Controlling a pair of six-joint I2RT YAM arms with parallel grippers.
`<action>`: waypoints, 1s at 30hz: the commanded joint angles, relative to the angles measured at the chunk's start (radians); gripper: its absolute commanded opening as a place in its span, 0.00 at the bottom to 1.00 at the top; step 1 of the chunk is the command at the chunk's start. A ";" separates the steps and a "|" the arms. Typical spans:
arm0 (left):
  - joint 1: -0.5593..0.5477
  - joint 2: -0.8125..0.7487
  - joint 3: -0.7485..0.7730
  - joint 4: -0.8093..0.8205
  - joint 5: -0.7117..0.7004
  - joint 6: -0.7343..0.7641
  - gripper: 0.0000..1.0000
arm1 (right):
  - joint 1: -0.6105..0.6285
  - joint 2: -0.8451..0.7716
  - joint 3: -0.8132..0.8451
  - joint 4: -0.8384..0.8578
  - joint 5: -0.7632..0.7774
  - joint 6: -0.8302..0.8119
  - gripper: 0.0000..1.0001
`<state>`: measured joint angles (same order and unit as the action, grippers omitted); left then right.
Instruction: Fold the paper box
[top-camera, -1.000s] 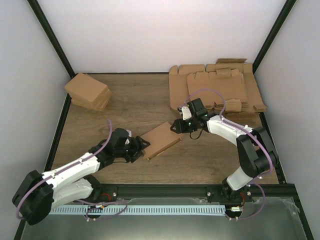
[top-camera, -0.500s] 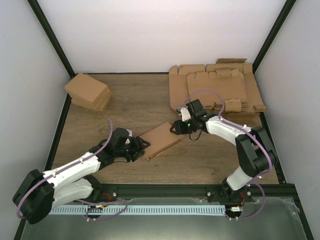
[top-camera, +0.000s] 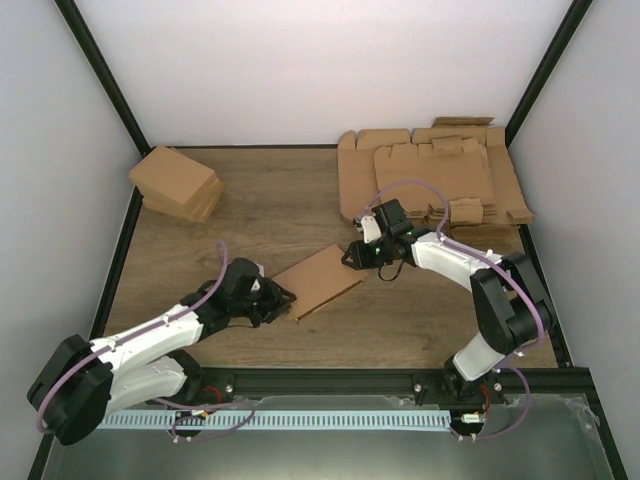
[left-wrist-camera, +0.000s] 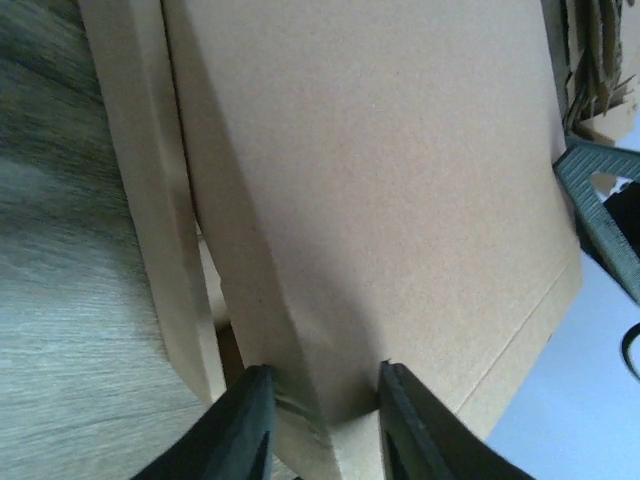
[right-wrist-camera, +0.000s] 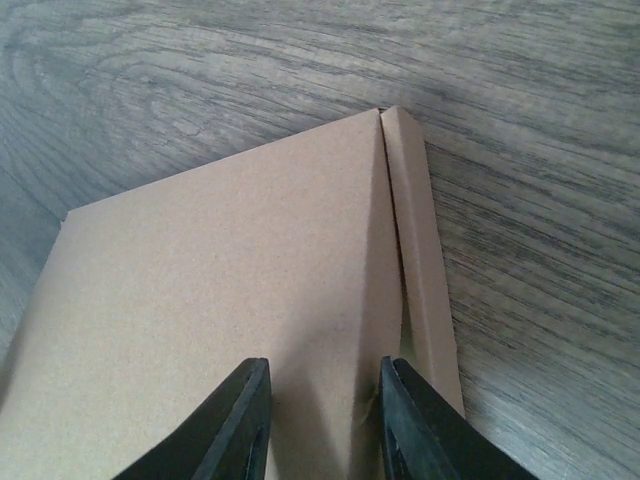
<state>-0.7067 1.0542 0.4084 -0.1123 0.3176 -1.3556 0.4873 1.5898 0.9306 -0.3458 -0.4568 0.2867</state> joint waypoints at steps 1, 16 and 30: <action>0.003 0.020 -0.014 0.074 0.001 0.000 0.26 | 0.024 0.009 -0.014 0.000 -0.045 -0.002 0.30; 0.003 0.091 -0.011 0.083 -0.006 0.043 0.11 | 0.031 0.007 -0.105 0.050 -0.057 0.023 0.19; 0.004 0.149 0.099 -0.132 -0.121 0.258 0.14 | 0.033 0.021 -0.155 0.052 0.055 -0.006 0.15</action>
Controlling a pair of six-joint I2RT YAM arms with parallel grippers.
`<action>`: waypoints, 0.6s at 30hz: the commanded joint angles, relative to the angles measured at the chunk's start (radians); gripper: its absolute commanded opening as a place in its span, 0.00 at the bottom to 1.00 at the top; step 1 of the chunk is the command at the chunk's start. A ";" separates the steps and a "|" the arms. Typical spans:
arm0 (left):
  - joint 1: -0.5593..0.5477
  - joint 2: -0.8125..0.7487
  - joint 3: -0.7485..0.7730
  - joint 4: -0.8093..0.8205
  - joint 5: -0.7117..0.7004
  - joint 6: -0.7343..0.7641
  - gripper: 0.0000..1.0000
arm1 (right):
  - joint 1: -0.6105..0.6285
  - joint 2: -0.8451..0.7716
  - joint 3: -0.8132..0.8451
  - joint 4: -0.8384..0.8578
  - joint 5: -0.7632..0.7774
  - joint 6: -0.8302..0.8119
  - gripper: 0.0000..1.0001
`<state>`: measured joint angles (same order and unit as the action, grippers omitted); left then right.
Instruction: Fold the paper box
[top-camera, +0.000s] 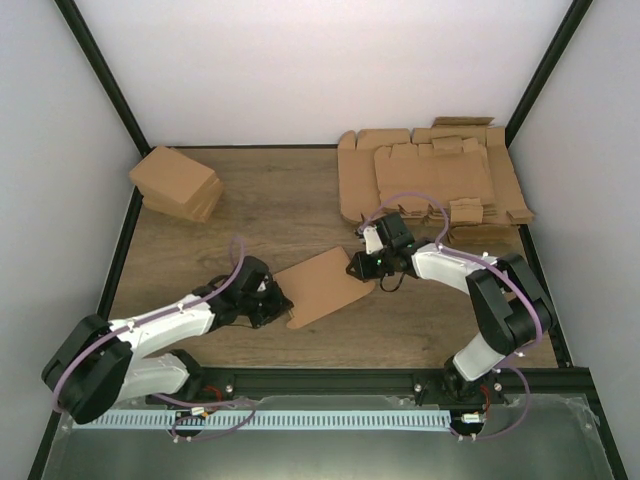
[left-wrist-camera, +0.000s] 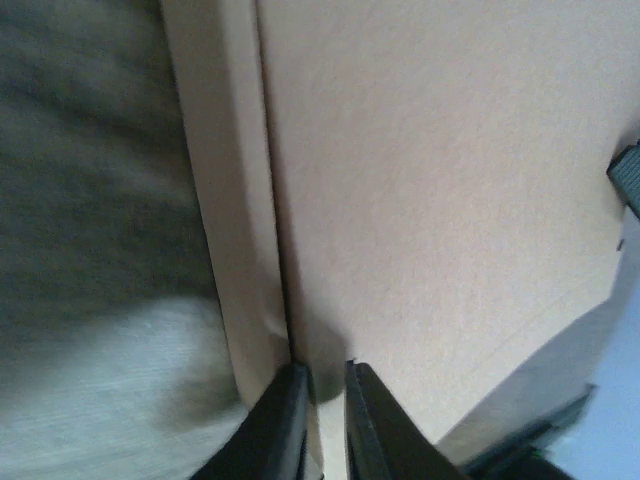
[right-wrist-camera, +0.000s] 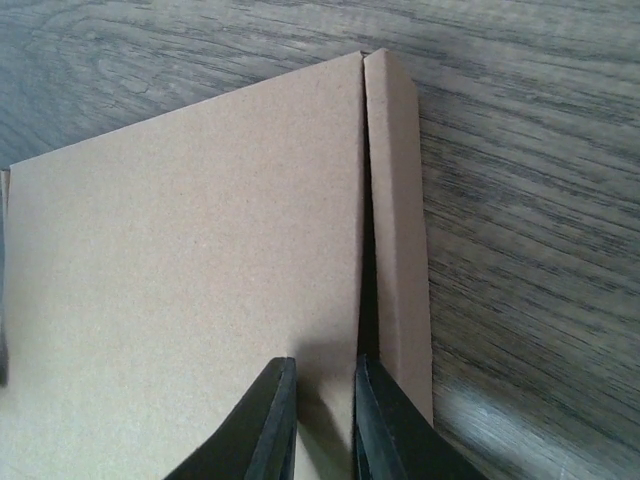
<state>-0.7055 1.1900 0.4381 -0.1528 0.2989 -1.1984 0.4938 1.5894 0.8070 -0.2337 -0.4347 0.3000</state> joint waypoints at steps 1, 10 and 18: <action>0.003 0.010 0.091 -0.121 -0.119 0.119 0.19 | 0.026 0.014 -0.031 -0.063 0.050 -0.015 0.16; 0.015 -0.031 0.160 -0.228 -0.164 0.183 0.39 | 0.027 -0.176 -0.030 -0.082 0.144 0.016 0.36; 0.040 -0.028 0.048 -0.056 -0.009 0.110 0.47 | -0.043 -0.114 -0.058 -0.014 -0.064 0.014 0.45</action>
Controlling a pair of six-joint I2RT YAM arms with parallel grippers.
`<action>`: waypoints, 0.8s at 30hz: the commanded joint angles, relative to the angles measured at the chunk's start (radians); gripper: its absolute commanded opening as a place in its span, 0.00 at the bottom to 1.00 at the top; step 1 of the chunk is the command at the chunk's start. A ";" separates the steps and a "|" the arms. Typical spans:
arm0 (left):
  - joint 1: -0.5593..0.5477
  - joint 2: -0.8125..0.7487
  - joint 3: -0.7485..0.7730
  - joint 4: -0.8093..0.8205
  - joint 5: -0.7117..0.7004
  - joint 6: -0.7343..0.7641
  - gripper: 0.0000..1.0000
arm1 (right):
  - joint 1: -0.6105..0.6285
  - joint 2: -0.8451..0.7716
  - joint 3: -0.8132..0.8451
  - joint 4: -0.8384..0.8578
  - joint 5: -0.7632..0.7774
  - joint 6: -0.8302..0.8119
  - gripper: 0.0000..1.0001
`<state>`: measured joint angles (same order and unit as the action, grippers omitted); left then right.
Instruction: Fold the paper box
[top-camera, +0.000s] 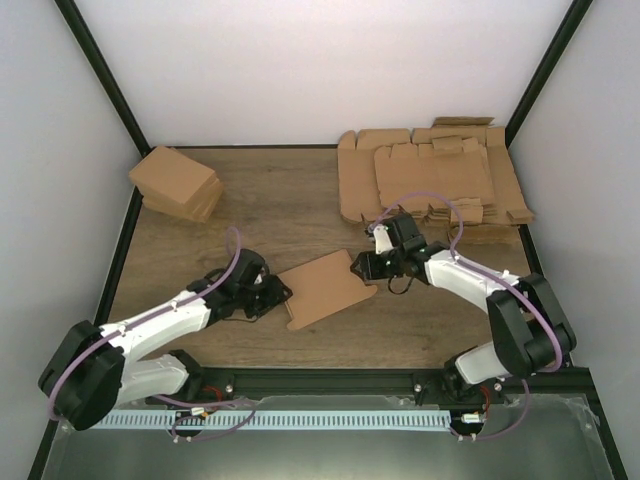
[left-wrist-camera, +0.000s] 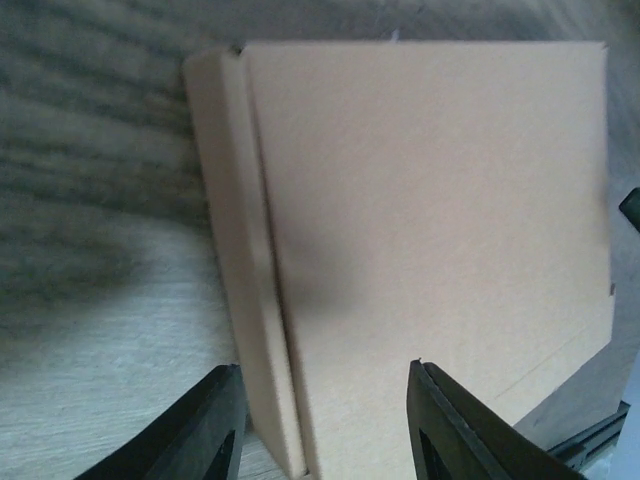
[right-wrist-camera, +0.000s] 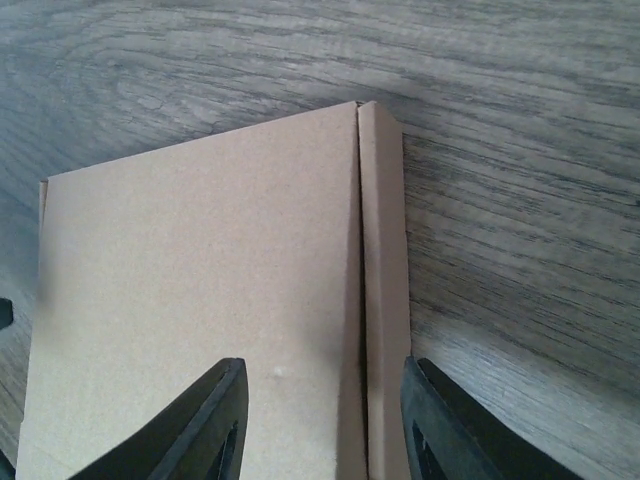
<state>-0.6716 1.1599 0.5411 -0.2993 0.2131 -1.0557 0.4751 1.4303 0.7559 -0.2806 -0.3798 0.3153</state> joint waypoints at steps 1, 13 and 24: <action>0.006 0.010 -0.067 0.109 0.092 -0.037 0.45 | -0.024 0.060 -0.014 0.040 -0.139 0.000 0.44; 0.006 0.136 -0.070 0.155 0.108 0.018 0.15 | -0.024 0.109 -0.191 0.179 -0.167 0.052 0.19; 0.006 0.199 0.021 0.027 -0.021 0.157 0.15 | 0.003 0.024 -0.187 0.110 -0.011 0.048 0.30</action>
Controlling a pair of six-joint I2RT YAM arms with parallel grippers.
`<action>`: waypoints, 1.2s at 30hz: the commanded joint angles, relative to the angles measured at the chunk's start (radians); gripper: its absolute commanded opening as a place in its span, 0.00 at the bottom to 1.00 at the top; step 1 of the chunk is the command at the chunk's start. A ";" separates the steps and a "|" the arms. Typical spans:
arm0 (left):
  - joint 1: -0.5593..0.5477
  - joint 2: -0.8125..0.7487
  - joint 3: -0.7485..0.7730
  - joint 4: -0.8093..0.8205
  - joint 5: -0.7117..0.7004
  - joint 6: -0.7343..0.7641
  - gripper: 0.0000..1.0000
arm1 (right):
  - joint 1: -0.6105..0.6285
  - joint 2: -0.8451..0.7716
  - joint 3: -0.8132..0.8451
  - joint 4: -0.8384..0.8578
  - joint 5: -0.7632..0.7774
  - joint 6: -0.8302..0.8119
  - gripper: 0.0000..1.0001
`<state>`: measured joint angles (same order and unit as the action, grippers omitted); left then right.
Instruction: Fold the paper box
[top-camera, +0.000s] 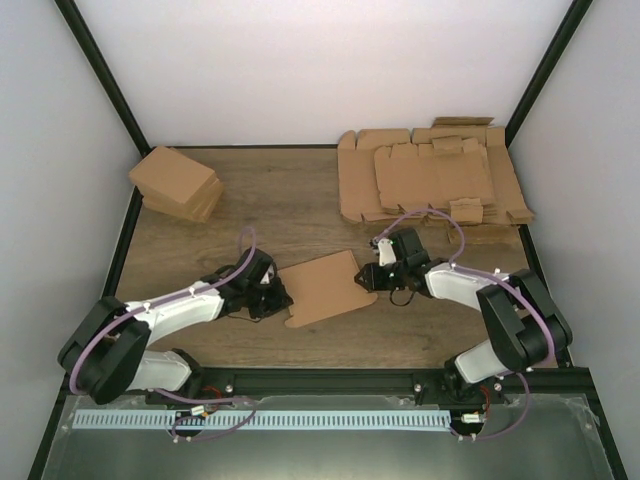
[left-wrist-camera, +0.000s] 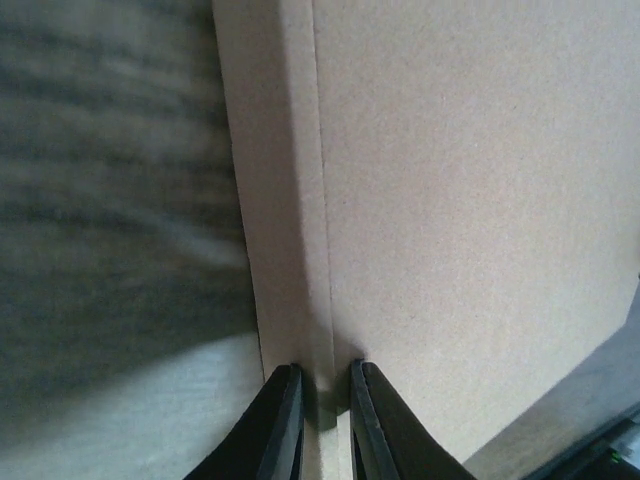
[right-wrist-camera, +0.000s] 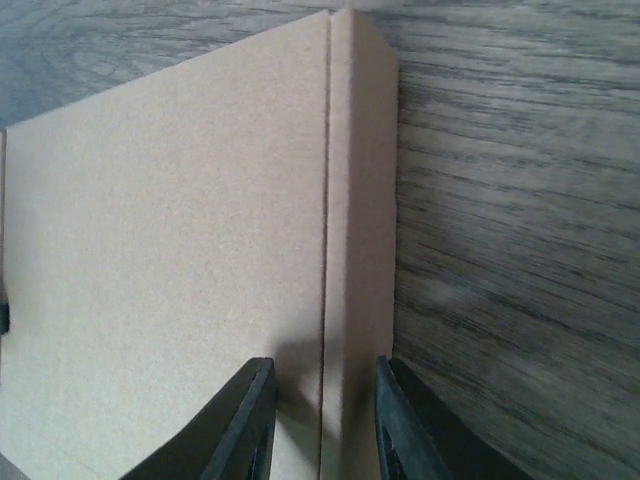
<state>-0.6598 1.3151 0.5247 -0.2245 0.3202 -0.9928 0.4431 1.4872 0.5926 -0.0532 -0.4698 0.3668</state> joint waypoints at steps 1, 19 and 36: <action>-0.005 0.035 0.045 -0.064 -0.146 0.106 0.16 | 0.035 -0.055 -0.018 -0.127 0.091 -0.002 0.28; 0.037 0.052 0.057 -0.042 -0.080 0.211 0.29 | 0.054 -0.040 -0.070 -0.084 0.039 0.059 0.28; 0.036 0.103 0.094 -0.091 0.077 0.407 0.51 | 0.065 -0.083 -0.055 -0.101 -0.081 0.024 0.57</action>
<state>-0.6205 1.3724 0.6498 -0.3504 0.3374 -0.6186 0.4934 1.4124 0.5720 -0.1677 -0.4782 0.4007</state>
